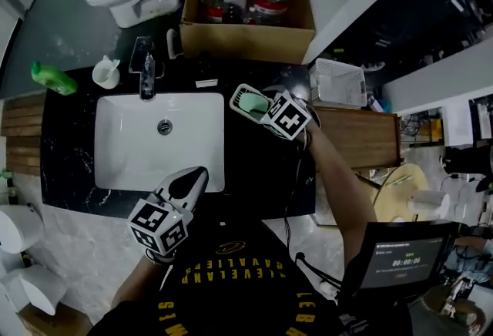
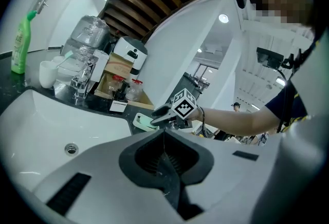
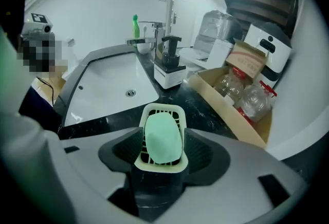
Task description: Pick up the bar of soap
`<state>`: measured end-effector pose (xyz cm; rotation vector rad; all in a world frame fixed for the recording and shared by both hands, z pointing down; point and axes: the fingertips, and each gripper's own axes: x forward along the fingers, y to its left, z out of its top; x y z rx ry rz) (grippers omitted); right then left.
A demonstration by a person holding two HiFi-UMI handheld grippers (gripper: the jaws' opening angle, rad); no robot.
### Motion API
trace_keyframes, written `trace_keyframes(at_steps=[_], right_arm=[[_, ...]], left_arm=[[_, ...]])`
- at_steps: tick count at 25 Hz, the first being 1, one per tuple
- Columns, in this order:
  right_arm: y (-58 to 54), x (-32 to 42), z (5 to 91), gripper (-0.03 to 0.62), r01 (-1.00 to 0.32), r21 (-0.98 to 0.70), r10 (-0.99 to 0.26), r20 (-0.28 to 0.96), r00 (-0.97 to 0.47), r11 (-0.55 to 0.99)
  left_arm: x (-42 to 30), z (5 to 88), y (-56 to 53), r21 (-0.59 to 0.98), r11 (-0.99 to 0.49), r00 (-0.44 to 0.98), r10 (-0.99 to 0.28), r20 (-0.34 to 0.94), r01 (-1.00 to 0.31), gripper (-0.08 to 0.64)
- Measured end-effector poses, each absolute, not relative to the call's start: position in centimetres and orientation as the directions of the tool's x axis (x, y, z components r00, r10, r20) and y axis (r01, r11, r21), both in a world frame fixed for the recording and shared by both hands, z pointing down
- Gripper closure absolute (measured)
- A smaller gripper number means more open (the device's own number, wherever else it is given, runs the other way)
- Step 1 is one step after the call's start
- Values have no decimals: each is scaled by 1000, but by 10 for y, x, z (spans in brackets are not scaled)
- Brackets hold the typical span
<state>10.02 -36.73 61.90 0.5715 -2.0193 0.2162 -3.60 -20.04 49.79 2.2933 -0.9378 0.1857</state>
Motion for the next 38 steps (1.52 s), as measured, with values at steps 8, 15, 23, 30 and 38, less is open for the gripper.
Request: trace_keyframes(at_steps=[8,15,23,30,38], right_arm=[[-371,99,633,342,-418,73,-239,902,-359,905],[-378,92,641,333,-394,94,-232,918,-322,915],[-381,89,643,333,-401,152,-269,929,-255,904],[-384,88,646,333,-409,154,-262,939,-224,900],[-388,89,640,333,-468,186,-341,900,-271,864]], left_arm=[[-43,504,-204,521,-514,721,-595,355,-681,548],[-50,509,-201,532,-489,707,-609,360,-692,548],[-53,513,-197,537,-474,699,-614,367,-698,548],[-45,511,-195,537,-491,713,-603,358,-686,548],[-49,508,-186,535,-490,709,-609,355,-689,548]])
